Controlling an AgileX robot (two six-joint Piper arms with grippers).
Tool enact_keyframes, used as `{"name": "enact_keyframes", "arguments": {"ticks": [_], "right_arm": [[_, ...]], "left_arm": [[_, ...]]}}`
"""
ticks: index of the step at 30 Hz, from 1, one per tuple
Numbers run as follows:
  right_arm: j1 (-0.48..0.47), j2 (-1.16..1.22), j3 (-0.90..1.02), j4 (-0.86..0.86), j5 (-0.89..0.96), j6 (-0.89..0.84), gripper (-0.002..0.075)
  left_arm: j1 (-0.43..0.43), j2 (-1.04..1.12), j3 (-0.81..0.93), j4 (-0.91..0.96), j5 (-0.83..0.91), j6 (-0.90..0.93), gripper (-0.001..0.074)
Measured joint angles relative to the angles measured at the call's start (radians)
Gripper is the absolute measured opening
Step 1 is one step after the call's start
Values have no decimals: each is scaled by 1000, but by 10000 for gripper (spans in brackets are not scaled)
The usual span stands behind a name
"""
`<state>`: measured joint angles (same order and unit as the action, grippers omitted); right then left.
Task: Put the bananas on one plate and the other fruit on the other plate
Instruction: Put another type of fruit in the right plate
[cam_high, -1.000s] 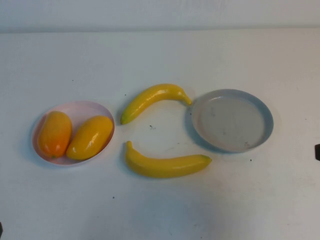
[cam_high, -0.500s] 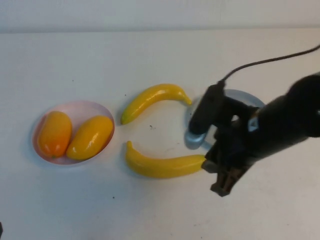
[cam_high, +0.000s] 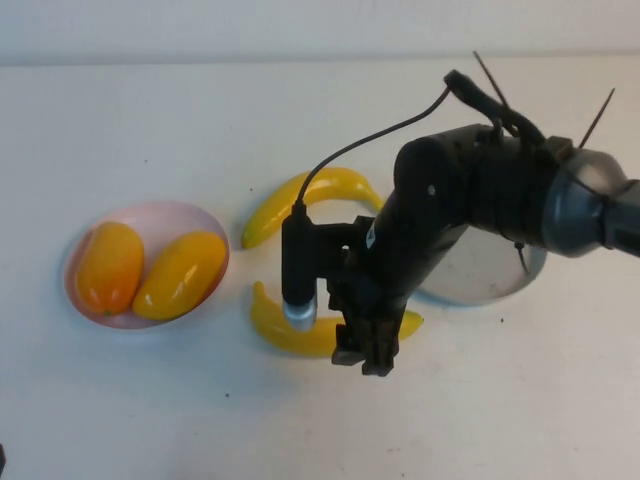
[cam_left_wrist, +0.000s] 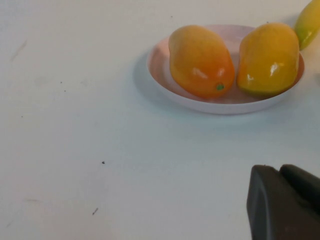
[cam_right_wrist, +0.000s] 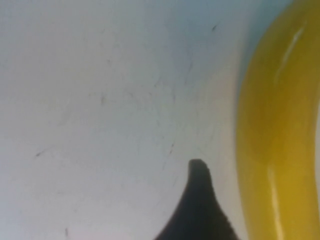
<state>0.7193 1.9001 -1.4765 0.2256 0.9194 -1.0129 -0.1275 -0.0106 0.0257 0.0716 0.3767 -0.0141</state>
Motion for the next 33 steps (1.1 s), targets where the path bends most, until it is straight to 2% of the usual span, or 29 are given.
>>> {"name": "enact_keyframes", "arguments": {"ticks": [14, 21, 25, 30, 33], "right_arm": [[0, 171, -92, 0, -8, -55, 447], [0, 169, -100, 0, 23, -24, 314], [0, 91, -93, -32, -7, 154, 304], [-41, -75, -28, -120, -148, 573, 304], [-104, -126, -5, -193, -197, 816, 304]], "left_arm": [[0, 0, 0, 0, 0, 0, 2], [0, 0, 0, 0, 0, 0, 2], [0, 0, 0, 0, 0, 0, 2], [0, 0, 0, 0, 0, 0, 2], [0, 0, 0, 0, 0, 0, 2]]}}
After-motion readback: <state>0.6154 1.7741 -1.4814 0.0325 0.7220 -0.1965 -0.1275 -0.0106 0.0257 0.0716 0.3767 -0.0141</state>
